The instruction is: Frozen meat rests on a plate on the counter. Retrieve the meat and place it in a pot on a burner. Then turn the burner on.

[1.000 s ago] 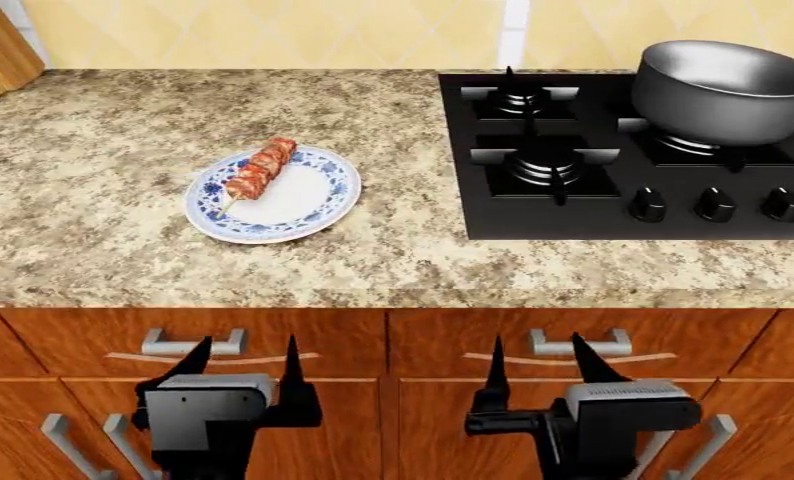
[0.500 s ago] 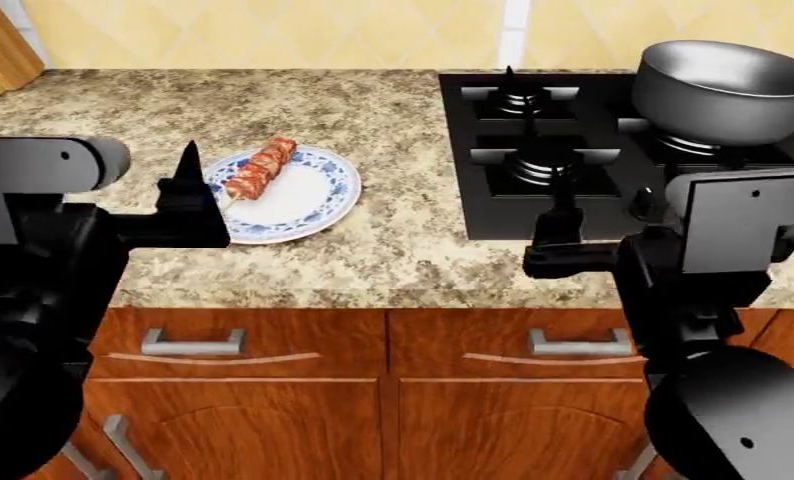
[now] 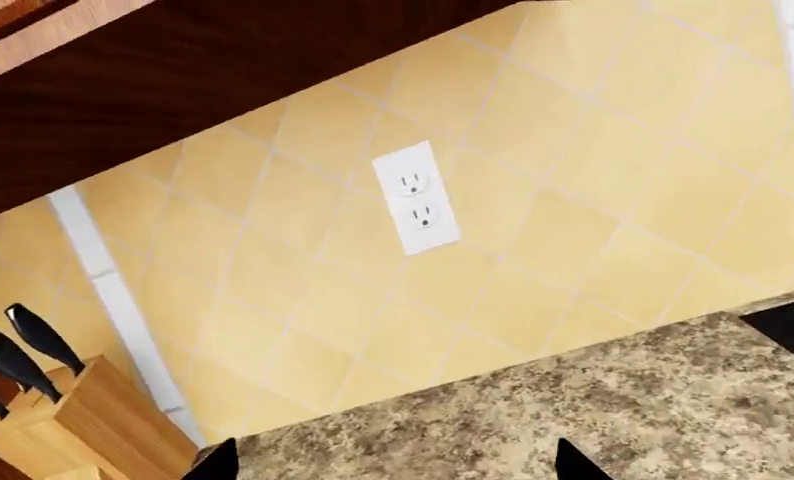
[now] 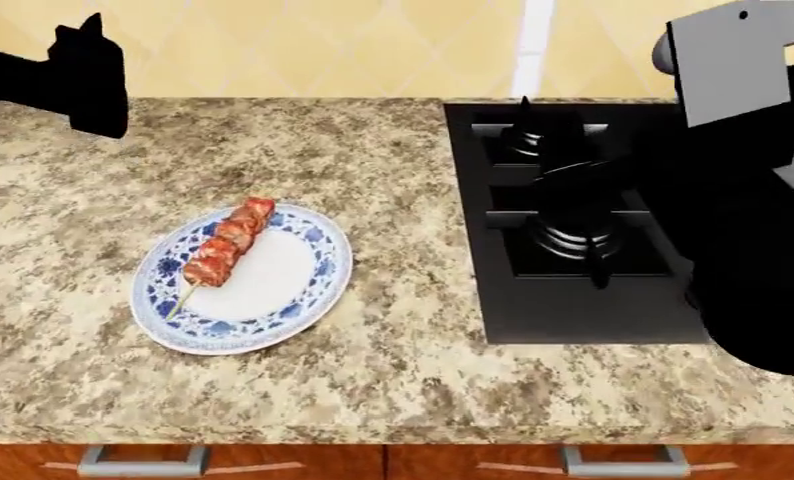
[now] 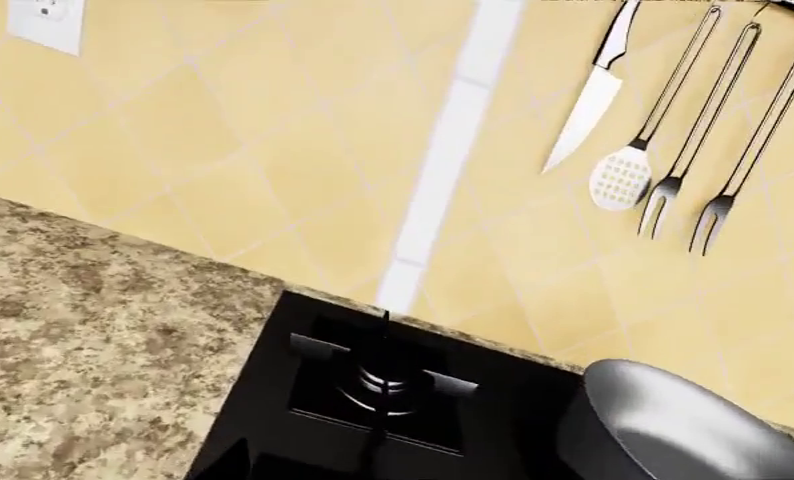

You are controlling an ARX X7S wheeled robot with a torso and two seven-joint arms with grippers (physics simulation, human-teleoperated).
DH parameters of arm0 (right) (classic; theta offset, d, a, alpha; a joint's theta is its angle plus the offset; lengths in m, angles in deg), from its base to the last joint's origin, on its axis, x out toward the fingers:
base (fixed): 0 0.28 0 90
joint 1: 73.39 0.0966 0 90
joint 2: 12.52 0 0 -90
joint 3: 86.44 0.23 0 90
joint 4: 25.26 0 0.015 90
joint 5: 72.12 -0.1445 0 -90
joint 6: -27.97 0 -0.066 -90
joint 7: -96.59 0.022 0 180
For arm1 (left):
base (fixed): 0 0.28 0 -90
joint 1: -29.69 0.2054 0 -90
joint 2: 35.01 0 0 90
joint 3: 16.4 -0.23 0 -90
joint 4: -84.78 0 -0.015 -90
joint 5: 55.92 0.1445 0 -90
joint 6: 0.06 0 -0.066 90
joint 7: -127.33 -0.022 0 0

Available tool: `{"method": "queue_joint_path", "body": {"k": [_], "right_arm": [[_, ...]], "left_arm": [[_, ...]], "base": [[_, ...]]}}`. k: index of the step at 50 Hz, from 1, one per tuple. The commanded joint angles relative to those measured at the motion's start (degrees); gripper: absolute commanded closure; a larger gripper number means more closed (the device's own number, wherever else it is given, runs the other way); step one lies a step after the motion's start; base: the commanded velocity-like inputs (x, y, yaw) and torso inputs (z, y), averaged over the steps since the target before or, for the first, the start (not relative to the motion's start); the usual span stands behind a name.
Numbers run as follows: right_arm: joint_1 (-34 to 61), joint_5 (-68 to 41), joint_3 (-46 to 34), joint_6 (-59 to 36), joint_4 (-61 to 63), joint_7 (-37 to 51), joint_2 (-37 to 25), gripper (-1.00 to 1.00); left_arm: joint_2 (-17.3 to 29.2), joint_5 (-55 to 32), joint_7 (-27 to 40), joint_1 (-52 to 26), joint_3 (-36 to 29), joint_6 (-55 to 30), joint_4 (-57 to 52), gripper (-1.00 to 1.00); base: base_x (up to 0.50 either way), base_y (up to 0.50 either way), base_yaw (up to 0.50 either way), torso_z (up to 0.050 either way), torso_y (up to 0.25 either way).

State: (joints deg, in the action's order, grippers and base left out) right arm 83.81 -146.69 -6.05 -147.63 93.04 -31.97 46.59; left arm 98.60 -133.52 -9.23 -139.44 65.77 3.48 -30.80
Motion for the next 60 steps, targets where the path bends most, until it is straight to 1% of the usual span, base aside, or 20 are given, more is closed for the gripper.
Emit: {"method": "queue_joint_path", "body": {"k": [1, 4, 7, 13, 16, 17, 20, 24, 30, 34, 37, 39, 41, 43, 44, 45, 46, 51, 54, 60], "right_arm": [[3.9, -7.5, -4.9, 0.2, -4.2, 4.8, -2.0, -1.0], [5.4, -9.6, -5.2, -0.3, -4.6, 6.4, -1.3, -1.0], [6.7, -11.5, -5.4, -0.4, -5.4, 7.7, -0.9, -1.0], [7.8, -13.4, -7.1, -0.8, -5.7, 9.6, -1.2, -1.0], [7.9, -14.5, -7.6, -0.7, -6.0, 10.3, -1.6, -1.0], [8.0, -14.7, -7.9, -0.7, -5.9, 10.4, -1.7, -1.0], [8.6, -16.0, -8.3, -0.4, -6.5, 11.5, -1.6, -1.0], [9.3, -16.1, -9.4, 0.0, -6.5, 11.3, -1.4, -1.0], [9.7, -18.8, -9.8, 0.3, -6.2, 13.1, -2.8, -1.0], [10.0, -19.1, -10.5, 0.5, -6.3, 13.4, -3.3, -1.0], [9.7, -18.9, -10.8, 0.9, -6.0, 13.0, -3.6, -1.0], [9.4, -18.4, -11.0, 1.2, -5.9, 12.3, -3.9, -1.0], [9.3, -18.6, -11.2, 1.4, -5.9, 12.5, -4.1, -1.0], [9.0, -18.5, -11.3, 1.7, -5.8, 12.5, -4.4, -1.0], [8.8, -18.6, -11.3, 1.8, -5.6, 12.6, -4.6, -1.0], [8.6, -18.7, -11.4, 1.9, -5.5, 12.7, -4.7, -1.0], [8.6, -18.7, -11.4, 2.1, -5.4, 12.6, -4.8, -1.0], [8.2, -18.4, -11.9, 2.7, -5.1, 12.6, -5.2, -1.0], [8.0, -18.1, -12.2, 2.9, -4.8, 12.3, -5.6, -1.0], [7.1, -17.1, -12.5, 3.8, -4.3, 11.4, -6.2, -1.0]], "left_arm": [[3.1, -3.9, 0.7, -8.1, -7.3, -1.1, 3.2, -1.0], [3.7, -5.2, 1.3, -7.4, -7.0, -0.4, 3.3, -1.0], [3.3, -10.1, 5.1, -7.8, -6.7, -0.8, 3.6, -1.0], [4.7, -10.6, 4.5, -7.8, -8.1, -0.3, 3.3, -1.0], [5.6, -13.8, 5.6, -7.1, -8.2, -0.2, 3.2, -1.0], [5.8, -12.7, 4.5, -7.0, -8.5, 0.1, 3.1, -1.0], [6.4, -13.8, 3.3, -7.4, -9.3, -0.2, 3.6, -1.0], [6.6, -16.9, 4.9, -7.4, -10.2, 0.1, 4.4, -1.0], [9.6, -27.2, 7.8, -3.6, -10.1, 2.9, 4.8, -1.0], [11.6, -31.2, 6.9, -1.4, -10.2, 3.5, 4.1, -1.0], [12.4, -33.9, 6.6, 1.1, -9.0, 6.2, 4.0, -1.0], [12.5, -38.2, 8.5, 2.1, -7.2, 11.7, 6.0, -1.0], [12.9, -39.9, 9.3, 1.9, -7.3, 12.6, 6.6, -1.0], [13.7, -44.3, 11.6, 2.5, -7.8, 14.9, 5.2, -1.0], [14.1, -45.3, 11.3, 6.5, -6.5, 17.0, 4.5, -1.0], [14.0, -44.4, 10.9, 7.8, -5.3, 17.9, 3.5, -1.0], [14.0, -45.7, 11.2, 8.9, -4.7, 19.5, 3.7, -1.0], [14.5, -47.6, 13.1, 9.2, -5.4, 20.9, 3.2, -1.0], [15.1, -48.1, 15.3, 8.8, -8.2, 19.7, 3.7, -1.0], [13.8, -46.8, 15.7, 7.2, -12.7, 15.6, 4.9, -1.0]], "base": [[0.5, 0.0, 0.0, 0.0, 0.0], [0.5, 0.0, 0.0, 0.0, 0.0], [0.5, 0.0, 0.0, 0.0, 0.0], [0.5, 0.0, 0.0, 0.0, 0.003], [0.43, 0.0, 0.0, 0.0, 0.0], [0.35, 0.0, 0.0, 0.0, 0.0], [0.13, 0.0, 0.0, 0.0, 0.0], [0.0, 0.0, 0.0, 0.0, 0.002], [0.0, 0.0, 0.0, 0.0, 0.0], [0.0, 0.0, 0.0, 0.0, 0.0], [0.0, 0.0, 0.0, 0.0, 0.0], [0.0, 0.0, 0.0, 0.0, 0.0], [0.0, 0.0, 0.0, 0.0, 0.0], [0.0, 0.0, 0.0, 0.0, 0.0], [0.0, 0.0, 0.0, 0.0, 0.0], [0.0, 0.0, 0.0, 0.0, 0.0], [0.0, 0.0, 0.0, 0.0, 0.0], [0.0, 0.0, 0.0, 0.0, 0.0], [0.0, 0.0, 0.0, 0.0, 0.0], [0.0, 0.0, 0.0, 0.0, 0.0]]}}
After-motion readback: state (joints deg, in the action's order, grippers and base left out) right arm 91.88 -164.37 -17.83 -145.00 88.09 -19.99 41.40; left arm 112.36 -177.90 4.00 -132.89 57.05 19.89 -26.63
